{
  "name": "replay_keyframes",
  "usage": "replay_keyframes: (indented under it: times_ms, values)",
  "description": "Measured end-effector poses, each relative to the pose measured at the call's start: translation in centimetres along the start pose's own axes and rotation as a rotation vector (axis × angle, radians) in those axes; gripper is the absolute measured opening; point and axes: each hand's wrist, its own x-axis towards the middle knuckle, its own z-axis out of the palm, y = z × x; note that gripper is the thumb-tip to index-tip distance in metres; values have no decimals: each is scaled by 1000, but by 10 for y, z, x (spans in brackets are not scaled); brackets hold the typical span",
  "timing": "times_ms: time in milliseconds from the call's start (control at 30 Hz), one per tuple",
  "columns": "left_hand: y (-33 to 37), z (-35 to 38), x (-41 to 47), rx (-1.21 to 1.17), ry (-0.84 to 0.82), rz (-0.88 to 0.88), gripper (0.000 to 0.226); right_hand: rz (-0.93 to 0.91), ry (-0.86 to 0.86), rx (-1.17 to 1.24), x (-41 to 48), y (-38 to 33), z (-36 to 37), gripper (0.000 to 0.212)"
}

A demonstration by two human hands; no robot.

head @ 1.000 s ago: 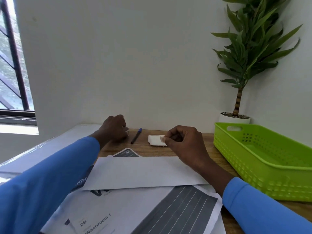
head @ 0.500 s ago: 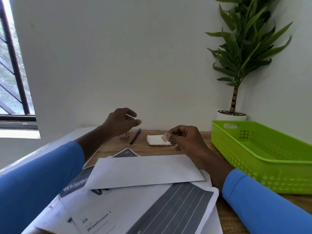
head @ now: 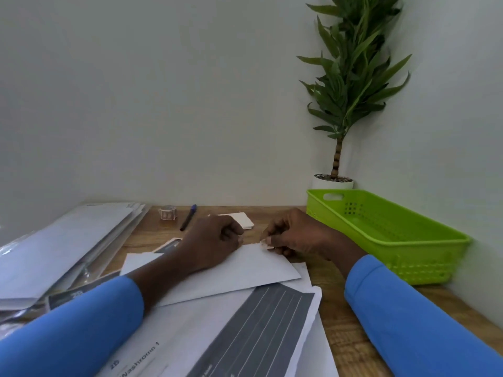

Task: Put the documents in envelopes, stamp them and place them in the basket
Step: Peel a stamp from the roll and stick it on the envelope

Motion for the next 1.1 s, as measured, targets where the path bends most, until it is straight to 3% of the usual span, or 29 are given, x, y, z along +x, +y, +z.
replay_keyframes:
  times_ms: [200, 333, 600, 1100]
  values:
    - [-4, 1, -6, 81, -64, 137, 15, 40, 51, -15, -4, 7, -1, 4]
    - [-6, 0, -5, 86, -73, 147, 18, -15, 93, -65, 1, 10, 8, 10]
    - [-7, 1, -5, 49, -86, 149, 18, -73, 68, -160, 7, 15, 11, 2]
    - [-6, 1, -5, 52, -84, 129, 19, 1, 160, -113, 7, 16, 13, 13]
